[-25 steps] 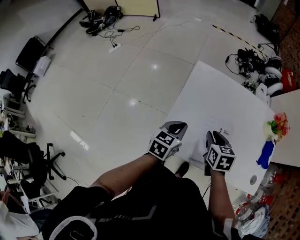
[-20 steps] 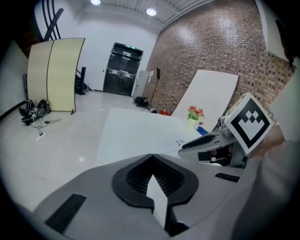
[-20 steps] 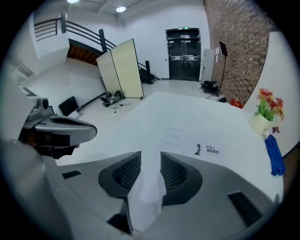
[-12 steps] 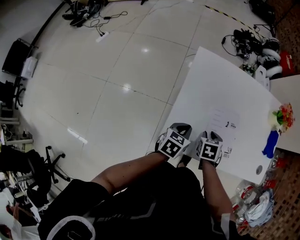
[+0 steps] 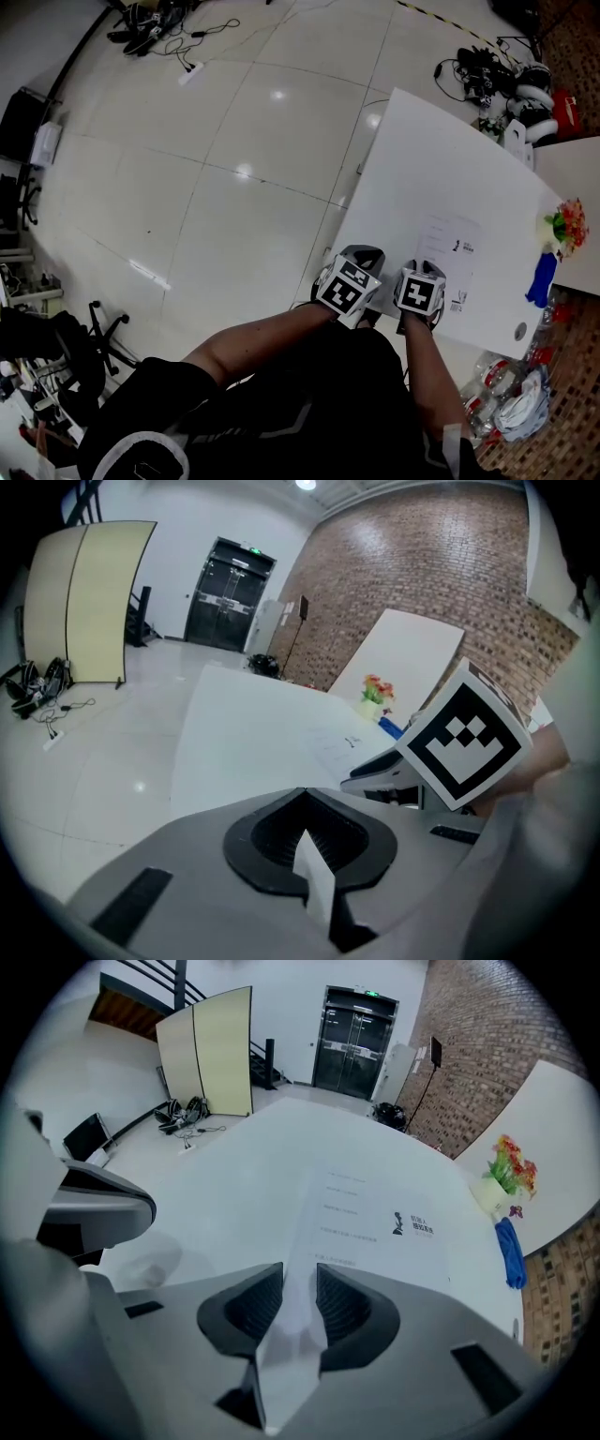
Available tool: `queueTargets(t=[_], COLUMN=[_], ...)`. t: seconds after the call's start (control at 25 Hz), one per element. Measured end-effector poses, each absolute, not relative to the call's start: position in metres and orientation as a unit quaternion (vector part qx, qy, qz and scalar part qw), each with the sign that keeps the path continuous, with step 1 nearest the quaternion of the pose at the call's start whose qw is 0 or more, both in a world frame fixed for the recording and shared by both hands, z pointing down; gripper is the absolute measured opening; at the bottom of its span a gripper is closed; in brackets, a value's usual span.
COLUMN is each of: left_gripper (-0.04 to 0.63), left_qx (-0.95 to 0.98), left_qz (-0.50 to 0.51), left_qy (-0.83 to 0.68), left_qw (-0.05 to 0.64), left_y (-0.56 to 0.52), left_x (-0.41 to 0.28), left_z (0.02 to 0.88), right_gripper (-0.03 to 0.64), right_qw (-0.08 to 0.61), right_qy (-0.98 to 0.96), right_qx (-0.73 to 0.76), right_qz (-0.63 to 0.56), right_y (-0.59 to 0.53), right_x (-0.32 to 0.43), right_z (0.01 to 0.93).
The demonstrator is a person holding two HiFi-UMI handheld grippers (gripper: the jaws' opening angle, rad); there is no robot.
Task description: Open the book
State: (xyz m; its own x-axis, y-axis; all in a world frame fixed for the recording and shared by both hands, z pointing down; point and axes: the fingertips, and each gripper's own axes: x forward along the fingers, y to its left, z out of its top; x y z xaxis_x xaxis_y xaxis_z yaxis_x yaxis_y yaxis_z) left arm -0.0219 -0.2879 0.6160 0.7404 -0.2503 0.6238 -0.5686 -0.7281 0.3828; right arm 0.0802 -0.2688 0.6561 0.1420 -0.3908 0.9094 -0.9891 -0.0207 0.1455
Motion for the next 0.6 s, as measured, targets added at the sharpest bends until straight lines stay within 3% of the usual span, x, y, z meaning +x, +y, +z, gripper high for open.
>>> queueTargets(t=[0.6], left_gripper=[-0.005], left_qx=[0.899], left_qz=[0.249], left_qy=[-0.202], left_qw=[0.300], left_y=[-0.2864], left_x=[-0.0140], left_z=[0.6117], right_gripper=[0.038], right_qw=[0.356], right_qy=[-0.565], right_qx=[0.608], right_qz=[0.430], right_y=[-0.2693], right_x=[0.0804], right_z=[0.6549])
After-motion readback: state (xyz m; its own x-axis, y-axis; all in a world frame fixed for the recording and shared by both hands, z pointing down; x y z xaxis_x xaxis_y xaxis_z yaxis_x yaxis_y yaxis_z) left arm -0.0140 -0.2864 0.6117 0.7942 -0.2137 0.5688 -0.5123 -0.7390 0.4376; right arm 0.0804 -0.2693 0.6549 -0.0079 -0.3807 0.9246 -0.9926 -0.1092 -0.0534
